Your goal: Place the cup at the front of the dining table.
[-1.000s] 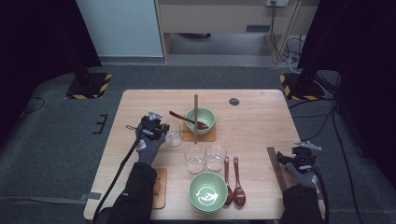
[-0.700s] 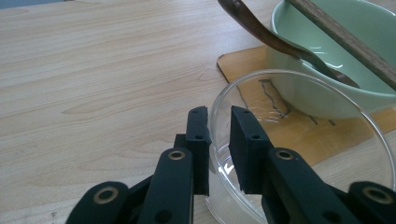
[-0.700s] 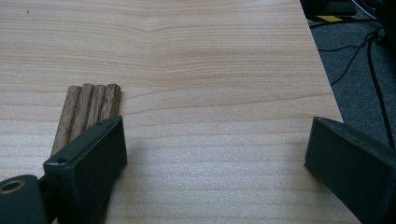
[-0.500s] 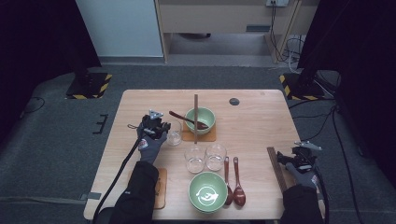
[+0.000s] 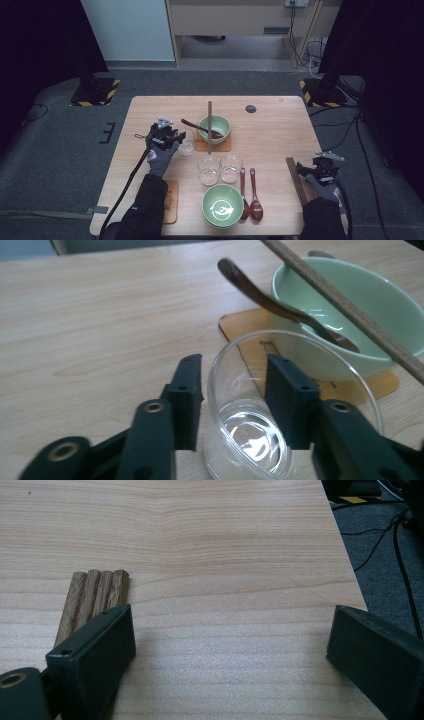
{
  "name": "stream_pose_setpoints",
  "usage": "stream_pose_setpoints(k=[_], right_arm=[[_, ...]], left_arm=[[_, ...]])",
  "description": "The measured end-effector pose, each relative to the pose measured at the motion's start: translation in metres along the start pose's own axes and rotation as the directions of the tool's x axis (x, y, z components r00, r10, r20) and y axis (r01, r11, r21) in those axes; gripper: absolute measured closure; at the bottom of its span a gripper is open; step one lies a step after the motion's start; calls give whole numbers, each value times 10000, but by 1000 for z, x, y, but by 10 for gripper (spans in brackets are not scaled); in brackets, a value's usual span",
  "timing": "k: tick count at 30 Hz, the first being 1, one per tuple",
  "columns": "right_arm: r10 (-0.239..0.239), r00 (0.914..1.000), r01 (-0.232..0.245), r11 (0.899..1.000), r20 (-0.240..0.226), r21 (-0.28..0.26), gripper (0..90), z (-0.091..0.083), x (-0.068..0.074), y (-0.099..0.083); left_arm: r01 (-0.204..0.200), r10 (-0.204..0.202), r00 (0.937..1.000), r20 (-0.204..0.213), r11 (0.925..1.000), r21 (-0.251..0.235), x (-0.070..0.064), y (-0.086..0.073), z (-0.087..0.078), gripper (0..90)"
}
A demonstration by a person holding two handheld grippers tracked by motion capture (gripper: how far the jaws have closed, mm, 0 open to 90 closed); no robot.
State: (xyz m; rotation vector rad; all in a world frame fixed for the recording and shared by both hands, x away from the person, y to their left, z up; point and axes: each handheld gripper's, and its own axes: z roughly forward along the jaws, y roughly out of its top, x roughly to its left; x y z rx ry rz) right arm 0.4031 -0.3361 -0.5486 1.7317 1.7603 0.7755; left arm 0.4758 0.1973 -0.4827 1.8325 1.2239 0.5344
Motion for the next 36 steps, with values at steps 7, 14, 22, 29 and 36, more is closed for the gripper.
stream_pose_setpoints(k=[7, 14, 22, 29, 36], right_arm=[[0, 10000, 0, 10000, 0, -1, 53, 0, 0, 0], [0, 10000, 0, 10000, -1, -1, 53, 0, 0, 0], [-10, 10000, 10, 10000, 4, -3, 53, 0, 0, 0], [-10, 10000, 10, 10000, 3, -3, 53, 0, 0, 0], [2, 10000, -2, 10000, -2, 4, 52, 0, 0, 0]], left_arm=[[-26, 34, 9999, 132, 9982, -600, 2, 1, -24, 443], [24, 5, 9995, 308, 9955, -950, 7, -9, -48, 374], [-181, 195, 9997, 145, 9958, -900, 9, -25, -68, 323], [-273, 265, 9996, -106, 9962, -827, 12, -45, -83, 270], [120, -155, 9988, -460, 9972, -744, 28, -71, -100, 239]])
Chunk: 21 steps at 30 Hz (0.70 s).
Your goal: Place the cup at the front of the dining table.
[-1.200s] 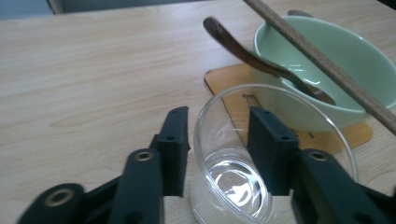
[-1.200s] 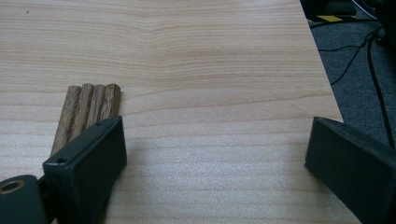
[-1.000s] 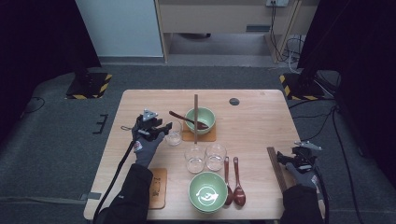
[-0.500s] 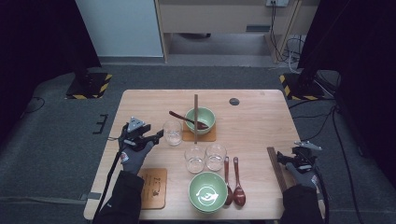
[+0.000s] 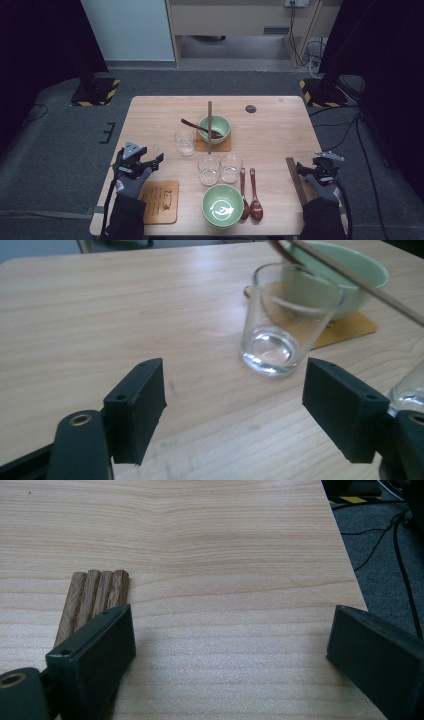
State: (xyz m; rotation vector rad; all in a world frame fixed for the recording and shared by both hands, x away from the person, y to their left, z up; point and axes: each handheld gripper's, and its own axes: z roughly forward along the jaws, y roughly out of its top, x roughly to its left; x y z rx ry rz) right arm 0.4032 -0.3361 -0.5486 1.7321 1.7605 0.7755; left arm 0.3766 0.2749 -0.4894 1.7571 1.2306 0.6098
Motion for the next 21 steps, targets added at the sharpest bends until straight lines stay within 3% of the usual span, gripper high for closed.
stream_pose_setpoints(k=[3, 10, 15, 21], right_arm=[[1, 10000, -1, 10000, 0, -1, 53, 0, 0, 0], [1, 10000, -1, 10000, 0, 1, 52, 0, 0, 0], [0, 10000, 0, 10000, -1, 0, 53, 0, 0, 0], [-11, 10000, 11, 10000, 3, -3, 51, 0, 0, 0]], left_arm=[[106, -105, 9999, -130, 9999, 63, 5, -6, -3, 234], [560, -472, 9940, -986, 9946, 878, 33, -37, -13, 226], [484, -266, 9866, -1613, 9899, 1334, 47, -46, -9, 223], [170, 192, 9819, -1884, 9818, 1890, 54, -51, -3, 223]])
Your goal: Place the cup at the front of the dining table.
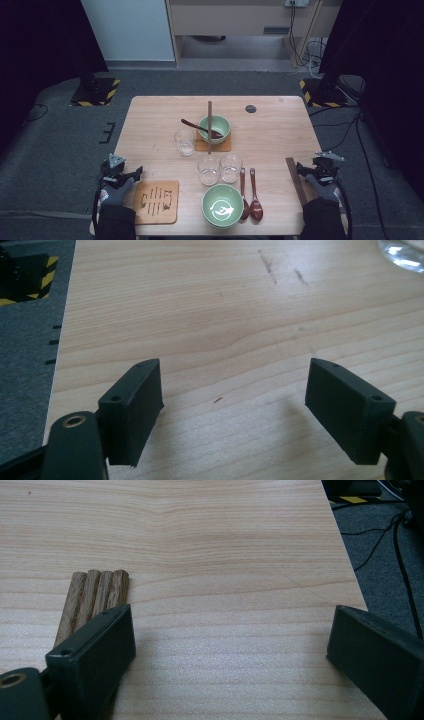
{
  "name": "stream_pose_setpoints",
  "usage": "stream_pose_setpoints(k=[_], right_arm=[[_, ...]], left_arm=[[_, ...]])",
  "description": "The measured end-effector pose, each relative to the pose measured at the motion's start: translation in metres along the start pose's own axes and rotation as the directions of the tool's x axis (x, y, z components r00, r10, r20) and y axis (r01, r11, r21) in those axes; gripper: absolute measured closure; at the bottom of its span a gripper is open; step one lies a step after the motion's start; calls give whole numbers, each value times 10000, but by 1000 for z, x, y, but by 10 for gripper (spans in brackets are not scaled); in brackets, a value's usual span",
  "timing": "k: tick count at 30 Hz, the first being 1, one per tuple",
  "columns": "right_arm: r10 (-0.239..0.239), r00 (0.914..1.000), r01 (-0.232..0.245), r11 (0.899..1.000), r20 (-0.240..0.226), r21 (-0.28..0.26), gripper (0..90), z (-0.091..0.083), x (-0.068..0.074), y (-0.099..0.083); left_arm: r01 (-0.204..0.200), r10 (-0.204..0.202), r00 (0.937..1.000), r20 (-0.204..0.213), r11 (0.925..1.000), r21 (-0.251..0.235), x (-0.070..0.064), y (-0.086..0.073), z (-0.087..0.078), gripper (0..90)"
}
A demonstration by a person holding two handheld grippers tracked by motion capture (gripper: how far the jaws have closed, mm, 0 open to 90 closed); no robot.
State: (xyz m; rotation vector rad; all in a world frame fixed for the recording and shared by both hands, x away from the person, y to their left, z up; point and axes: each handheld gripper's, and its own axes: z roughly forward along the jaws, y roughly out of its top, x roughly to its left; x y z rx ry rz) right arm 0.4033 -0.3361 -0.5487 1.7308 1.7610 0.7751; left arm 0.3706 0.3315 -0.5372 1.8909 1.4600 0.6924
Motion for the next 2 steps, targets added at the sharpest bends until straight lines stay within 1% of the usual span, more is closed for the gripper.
stream_pose_setpoints(k=[2], right_arm=[[-5, 10000, 5, 10000, -6, 3, 50, 0, 0, 0]], left_arm=[[-1, 1, 10000, 5, 10000, 63, 0, 0, 1, 224]])
